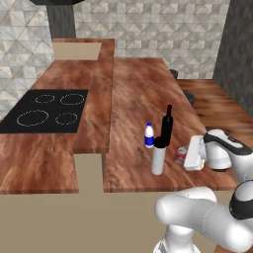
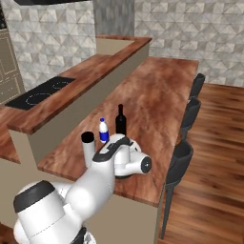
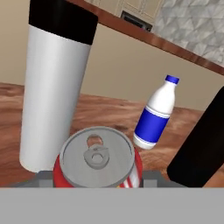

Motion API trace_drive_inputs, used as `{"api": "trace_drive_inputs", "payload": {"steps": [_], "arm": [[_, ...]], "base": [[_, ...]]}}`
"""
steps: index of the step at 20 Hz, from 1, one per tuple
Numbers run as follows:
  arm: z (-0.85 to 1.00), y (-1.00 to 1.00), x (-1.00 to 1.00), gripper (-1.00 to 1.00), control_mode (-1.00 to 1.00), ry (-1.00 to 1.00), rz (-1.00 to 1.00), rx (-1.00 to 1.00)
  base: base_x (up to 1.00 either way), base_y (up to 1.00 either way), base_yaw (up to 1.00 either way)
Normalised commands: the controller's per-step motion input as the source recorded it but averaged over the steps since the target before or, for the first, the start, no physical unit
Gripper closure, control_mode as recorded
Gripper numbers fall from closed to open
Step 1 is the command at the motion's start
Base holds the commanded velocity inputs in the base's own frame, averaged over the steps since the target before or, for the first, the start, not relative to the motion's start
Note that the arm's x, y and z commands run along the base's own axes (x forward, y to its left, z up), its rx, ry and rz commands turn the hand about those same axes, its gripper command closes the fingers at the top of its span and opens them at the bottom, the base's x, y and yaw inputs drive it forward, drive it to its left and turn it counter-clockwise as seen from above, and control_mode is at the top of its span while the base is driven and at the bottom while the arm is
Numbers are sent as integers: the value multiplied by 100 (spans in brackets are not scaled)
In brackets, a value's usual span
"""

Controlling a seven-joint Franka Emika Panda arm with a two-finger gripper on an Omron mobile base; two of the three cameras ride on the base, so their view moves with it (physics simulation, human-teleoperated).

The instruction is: Move the drinks to the dining counter.

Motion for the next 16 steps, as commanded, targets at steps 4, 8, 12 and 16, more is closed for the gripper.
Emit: {"api": "trace_drive_inputs", "payload": {"steps": [4,8,12,16], "arm": [[-23,0,19,100,-100,0,0,0],[-21,0,20,100,-100,0,0,0],[-19,0,15,100,-100,0,0,0],[-18,0,13,100,-100,0,0,0]], "base": [[0,0,0],[0,0,0],[0,0,0],[0,0,0]]}}
